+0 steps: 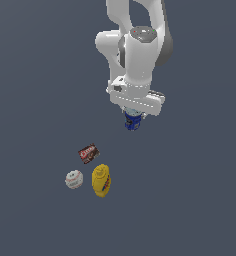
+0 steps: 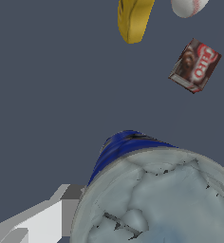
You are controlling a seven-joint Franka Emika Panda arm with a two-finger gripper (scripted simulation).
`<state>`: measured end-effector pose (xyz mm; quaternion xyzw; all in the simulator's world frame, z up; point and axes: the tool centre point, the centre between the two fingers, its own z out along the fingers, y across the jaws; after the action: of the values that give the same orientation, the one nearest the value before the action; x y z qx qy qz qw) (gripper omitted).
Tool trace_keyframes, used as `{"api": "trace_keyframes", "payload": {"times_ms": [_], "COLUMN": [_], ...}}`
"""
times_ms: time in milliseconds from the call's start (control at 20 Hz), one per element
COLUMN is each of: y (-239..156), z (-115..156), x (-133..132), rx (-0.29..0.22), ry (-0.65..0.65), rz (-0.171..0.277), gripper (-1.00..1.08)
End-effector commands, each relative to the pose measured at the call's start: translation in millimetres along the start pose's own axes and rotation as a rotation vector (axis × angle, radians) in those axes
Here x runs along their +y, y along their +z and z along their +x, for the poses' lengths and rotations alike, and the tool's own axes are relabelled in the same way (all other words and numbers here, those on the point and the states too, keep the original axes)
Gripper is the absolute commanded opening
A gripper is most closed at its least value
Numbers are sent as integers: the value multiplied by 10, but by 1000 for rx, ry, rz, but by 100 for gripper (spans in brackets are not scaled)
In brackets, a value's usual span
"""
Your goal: Pick up a designated object from a clutter of objects.
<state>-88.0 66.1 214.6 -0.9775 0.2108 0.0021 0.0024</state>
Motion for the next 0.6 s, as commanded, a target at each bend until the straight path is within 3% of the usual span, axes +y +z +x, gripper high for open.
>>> {"api": "trace_keyframes", "payload": {"times_ms": [0,550], "y": [-243,-1204], "z": [91,496], "x": [203,1075], "rx": [2,3], "ry": [0,1], "rz": [3,1], "gripper": [-100,-100]}}
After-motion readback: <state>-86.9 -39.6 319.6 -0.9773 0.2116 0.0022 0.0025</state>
